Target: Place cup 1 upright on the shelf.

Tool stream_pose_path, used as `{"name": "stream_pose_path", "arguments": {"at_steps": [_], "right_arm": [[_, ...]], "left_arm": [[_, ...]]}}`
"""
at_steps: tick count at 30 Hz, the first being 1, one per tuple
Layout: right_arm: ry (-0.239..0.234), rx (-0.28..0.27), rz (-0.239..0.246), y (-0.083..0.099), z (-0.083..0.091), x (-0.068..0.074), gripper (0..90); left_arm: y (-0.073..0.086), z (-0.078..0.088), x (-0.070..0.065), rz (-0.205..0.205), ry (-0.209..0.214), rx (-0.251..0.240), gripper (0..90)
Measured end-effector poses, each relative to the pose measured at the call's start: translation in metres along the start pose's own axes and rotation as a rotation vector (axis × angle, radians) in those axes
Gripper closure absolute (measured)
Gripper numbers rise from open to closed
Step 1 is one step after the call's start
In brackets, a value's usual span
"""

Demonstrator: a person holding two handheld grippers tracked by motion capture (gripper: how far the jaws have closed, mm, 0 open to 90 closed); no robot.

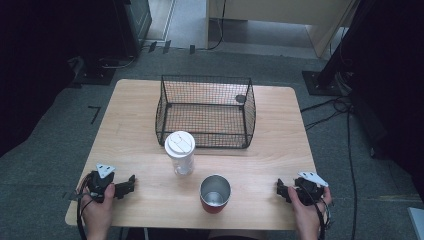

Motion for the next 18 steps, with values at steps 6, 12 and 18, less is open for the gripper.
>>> {"name": "stream_pose_path", "arguments": {"at_steps": [6, 12, 18], "right_arm": [[-0.043, 0.008, 0.007, 0.0, 0.007, 0.014, 0.0], [-0.085, -0.026, 0.065, -0.003, 0.021, 0.037, 0.0], [-0.199, -0.044, 0.166, -0.008, 0.041, 0.079, 0.0]], "left_arm": [[0.0, 0.0, 0.0, 0.0, 0.0, 0.0, 2.5], [0.0, 0.0, 0.0, 0.0, 0.0, 0.0, 2.5], [0.0, 0.0, 0.0, -0.001, 0.0, 0.0, 2.5]]}}
Point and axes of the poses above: each handheld gripper's, and its own axes: z roughly backward along the jaws, y roughly out of its underside, x roughly to its left, the point moved 3 cm from there along -z, roughly forward along the jaws, and after that the axes turned 7 degrees about -y, right-handed, at the moved point
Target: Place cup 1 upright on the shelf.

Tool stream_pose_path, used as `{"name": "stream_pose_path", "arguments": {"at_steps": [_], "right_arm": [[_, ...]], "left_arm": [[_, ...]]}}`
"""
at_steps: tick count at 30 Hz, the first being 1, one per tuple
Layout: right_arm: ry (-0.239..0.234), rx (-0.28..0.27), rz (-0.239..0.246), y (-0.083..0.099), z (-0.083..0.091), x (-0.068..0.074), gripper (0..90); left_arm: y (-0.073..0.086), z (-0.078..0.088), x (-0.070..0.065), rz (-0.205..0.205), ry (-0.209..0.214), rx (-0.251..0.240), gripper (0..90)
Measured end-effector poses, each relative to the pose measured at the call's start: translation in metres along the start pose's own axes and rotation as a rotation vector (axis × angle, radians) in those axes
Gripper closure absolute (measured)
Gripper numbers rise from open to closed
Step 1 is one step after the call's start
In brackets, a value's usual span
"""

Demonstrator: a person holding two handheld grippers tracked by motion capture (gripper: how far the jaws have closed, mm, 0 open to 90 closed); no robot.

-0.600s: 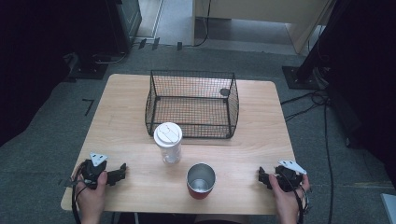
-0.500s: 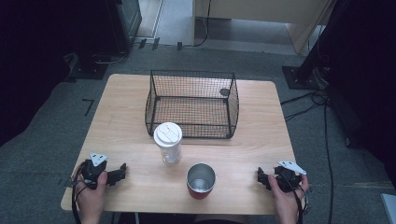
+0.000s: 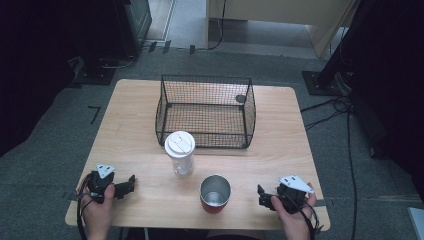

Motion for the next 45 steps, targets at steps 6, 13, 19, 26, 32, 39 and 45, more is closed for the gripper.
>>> {"name": "stream_pose_path", "arguments": {"at_steps": [6, 13, 19, 26, 32, 39, 45], "right_arm": [[-0.121, 0.017, 0.124, 0.001, 0.001, 0.042, 0.0], [-0.217, 0.029, 0.177, 0.004, 0.006, 0.067, 0.0], [-0.319, 0.023, 0.221, 0.009, 0.012, 0.085, 0.0], [-0.384, 0.014, 0.254, 0.007, 0.013, 0.1, 0.0], [-0.415, -0.003, 0.28, 0.003, 0.013, 0.111, 0.0], [-0.434, -0.033, 0.282, -0.005, 0.008, 0.127, 0.0], [-0.431, -0.065, 0.277, -0.012, 0.004, 0.137, 0.0]], "left_arm": [[0.0, 0.0, 0.0, 0.0, 0.0, 0.0, 2.5], [0.0, 0.0, 0.0, 0.0, 0.0, 0.0, 2.5], [0.0, 0.0, 0.0, 0.0, 0.0, 0.0, 2.5], [0.0, 0.0, 0.0, 0.0, 0.0, 0.0, 2.5], [0.0, 0.0, 0.0, 0.0, 0.0, 0.0, 2.5], [0.0, 0.0, 0.0, 0.002, 0.0, -0.001, 2.5], [0.0, 0.0, 0.0, 0.002, 0.0, -0.001, 2.5]]}}
Point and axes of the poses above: each handheld gripper's, and its own axes: z roughly backward along the jaws, y roughly out of its underside, x roughly to its left, the point moved 3 cm from there along -z, roughly forward along the jaws, and after that the axes turned 7 degrees about -y, right-handed, at the moved point
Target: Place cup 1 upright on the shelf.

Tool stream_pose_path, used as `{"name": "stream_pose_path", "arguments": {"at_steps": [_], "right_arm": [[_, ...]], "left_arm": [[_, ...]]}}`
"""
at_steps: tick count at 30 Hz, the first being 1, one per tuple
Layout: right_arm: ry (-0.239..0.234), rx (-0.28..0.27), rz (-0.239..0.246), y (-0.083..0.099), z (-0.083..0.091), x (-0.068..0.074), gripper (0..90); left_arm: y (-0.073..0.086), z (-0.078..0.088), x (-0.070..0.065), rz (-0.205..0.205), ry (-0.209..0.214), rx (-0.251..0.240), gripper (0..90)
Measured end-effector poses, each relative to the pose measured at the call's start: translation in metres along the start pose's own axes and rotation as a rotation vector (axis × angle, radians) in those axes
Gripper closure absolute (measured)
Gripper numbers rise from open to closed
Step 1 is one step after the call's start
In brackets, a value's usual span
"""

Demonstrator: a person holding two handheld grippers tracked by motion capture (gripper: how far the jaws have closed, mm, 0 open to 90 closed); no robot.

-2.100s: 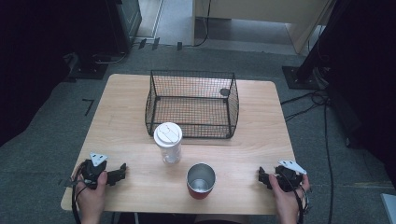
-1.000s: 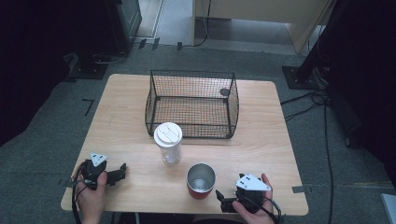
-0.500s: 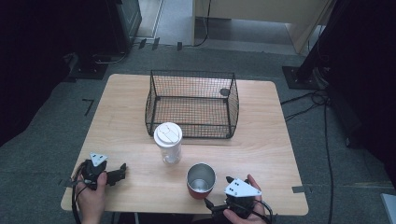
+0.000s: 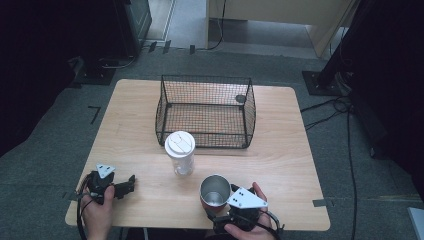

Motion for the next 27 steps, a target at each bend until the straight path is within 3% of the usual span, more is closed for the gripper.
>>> {"name": "stream_pose_path", "arguments": {"at_steps": [9, 12, 27], "right_arm": [[0.027, -0.006, 0.015, -0.009, -0.01, 0.004, 0.2], [0.053, -0.014, 0.015, -0.011, -0.011, 0.003, 5.7], [0.043, -0.008, 0.023, -0.014, -0.012, 0.005, 4.0]], "left_arm": [[0.0, 0.0, 0.0, 0.0, 0.0, 0.0, 2.5], [0.0, 0.0, 0.0, 0.0, 0.0, 0.0, 2.5], [0.0, 0.0, 0.0, 0.001, 0.0, 0.0, 2.5]]}}
Point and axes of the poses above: each handheld gripper's, and its own axes: z roughly backward along the jaws, y roughly out of its underside, x roughly to its left, the point moved 3 cm from there along -z, roughly forward along the jaws, and after that the axes turned 7 degrees about -y, right-handed, at the moved point
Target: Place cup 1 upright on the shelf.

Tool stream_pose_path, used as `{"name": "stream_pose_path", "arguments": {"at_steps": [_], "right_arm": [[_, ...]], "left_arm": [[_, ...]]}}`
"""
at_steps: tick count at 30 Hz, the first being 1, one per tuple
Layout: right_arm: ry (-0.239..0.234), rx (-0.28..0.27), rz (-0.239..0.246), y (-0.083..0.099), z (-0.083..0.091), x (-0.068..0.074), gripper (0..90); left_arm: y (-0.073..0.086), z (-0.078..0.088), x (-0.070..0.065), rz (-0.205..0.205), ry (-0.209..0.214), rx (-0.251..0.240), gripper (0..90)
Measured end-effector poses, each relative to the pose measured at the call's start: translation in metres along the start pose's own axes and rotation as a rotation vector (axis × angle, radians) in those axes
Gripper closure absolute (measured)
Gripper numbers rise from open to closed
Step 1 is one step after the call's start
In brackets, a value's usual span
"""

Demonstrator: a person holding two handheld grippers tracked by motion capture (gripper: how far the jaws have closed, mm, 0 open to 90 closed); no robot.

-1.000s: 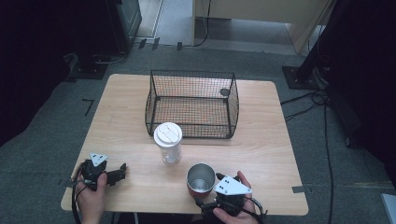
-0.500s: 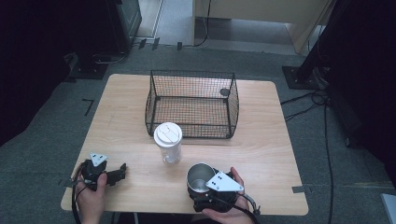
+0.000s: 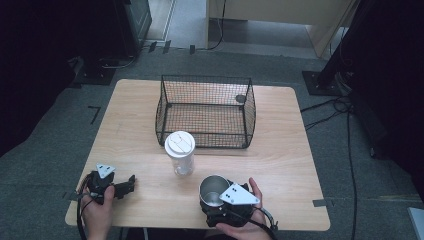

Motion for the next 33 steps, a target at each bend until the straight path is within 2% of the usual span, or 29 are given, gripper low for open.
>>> {"name": "stream_pose_path", "arguments": {"at_steps": [10, 13, 15, 18, 26, 33], "right_arm": [[0.004, 0.008, 0.009, -0.0039, -0.0069, 0.0024, 1.4], [0.014, 0.007, 0.011, -0.0034, -0.0086, 0.003, 6.2], [0.01, 0.008, 0.009, -0.0033, -0.0086, 0.003, 6.4], [0.003, 0.008, 0.02, -0.0034, -0.0079, 0.0029, 7.0], [0.04, 0.0, 0.021, -0.0033, -0.005, 0.001, 7.3], [0.041, -0.029, -0.004, -0.0084, 0.0007, -0.0025, 7.3]], "left_arm": [[0.0, 0.0, 0.0, 0.0, 0.0, 0.0, 2.5], [0.0, 0.0, 0.0, 0.0, 0.0, 0.0, 2.5], [0.0, 0.0, 0.0, 0.0, 0.0, 0.0, 2.5], [0.0, 0.0, 0.0, 0.0, 0.0, 0.0, 2.5], [0.0, 0.0, 0.0, 0.0, 0.0, 0.0, 2.5], [0.0, 0.0, 0.0, 0.0, 0.0, 0.0, 2.5]]}}
Point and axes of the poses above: each handheld gripper's, and its own axes: z roughly backward along the jaws, y roughly out of its underside, x roughly to its left, the point moved 3 cm from there along -z, roughly forward along the jaws, and after that the axes turned 7 degrees about -y, right-handed, at the moved point
